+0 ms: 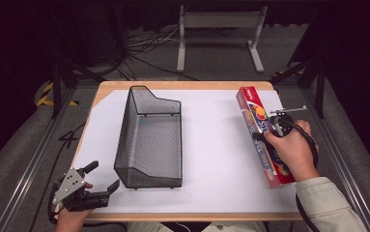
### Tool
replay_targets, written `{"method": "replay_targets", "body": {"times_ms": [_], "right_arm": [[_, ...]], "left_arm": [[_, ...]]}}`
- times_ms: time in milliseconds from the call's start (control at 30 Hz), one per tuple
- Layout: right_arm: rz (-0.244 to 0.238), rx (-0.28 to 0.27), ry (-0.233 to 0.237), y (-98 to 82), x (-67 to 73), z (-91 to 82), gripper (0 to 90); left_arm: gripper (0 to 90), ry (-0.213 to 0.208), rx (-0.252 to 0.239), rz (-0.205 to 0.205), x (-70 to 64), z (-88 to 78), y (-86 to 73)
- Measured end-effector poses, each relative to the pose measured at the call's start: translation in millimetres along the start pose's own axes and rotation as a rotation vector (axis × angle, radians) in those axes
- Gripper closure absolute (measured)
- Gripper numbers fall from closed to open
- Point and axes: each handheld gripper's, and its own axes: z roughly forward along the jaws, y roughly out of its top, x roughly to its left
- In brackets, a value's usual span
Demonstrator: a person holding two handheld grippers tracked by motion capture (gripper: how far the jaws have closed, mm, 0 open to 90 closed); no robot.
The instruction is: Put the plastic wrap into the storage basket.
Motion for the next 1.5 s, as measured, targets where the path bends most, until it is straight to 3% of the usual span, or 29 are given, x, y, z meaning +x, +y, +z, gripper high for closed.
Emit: {"method": "replay_targets", "body": {"times_ms": [500,667,900,1067,1500], "right_arm": [[-0.014,-0.07,0.021,8.3,5.0,-32.7,39.5],[-0.035,-0.081,0.043,10.4,15.2,-36.6,39.5],[-0.062,-0.074,0.094,13.9,37.3,-38.7,39.5],[-0.09,-0.069,0.136,19.8,60.4,-41.8,39.4],[-0.141,-0.068,0.204,33.4,108.7,-42.0,39.3]], "left_arm": [[5.6,0.041,-0.025,-0.009,2.0,-3.7,0.5],[5.6,0.043,-0.026,-0.009,2.1,-3.7,0.5],[5.6,0.04,-0.02,-0.004,2.0,-3.6,0.5],[5.7,0.04,-0.019,-0.004,2.2,-3.5,0.3],[5.7,0.037,-0.017,-0.006,1.9,-3.1,0.1]]}}
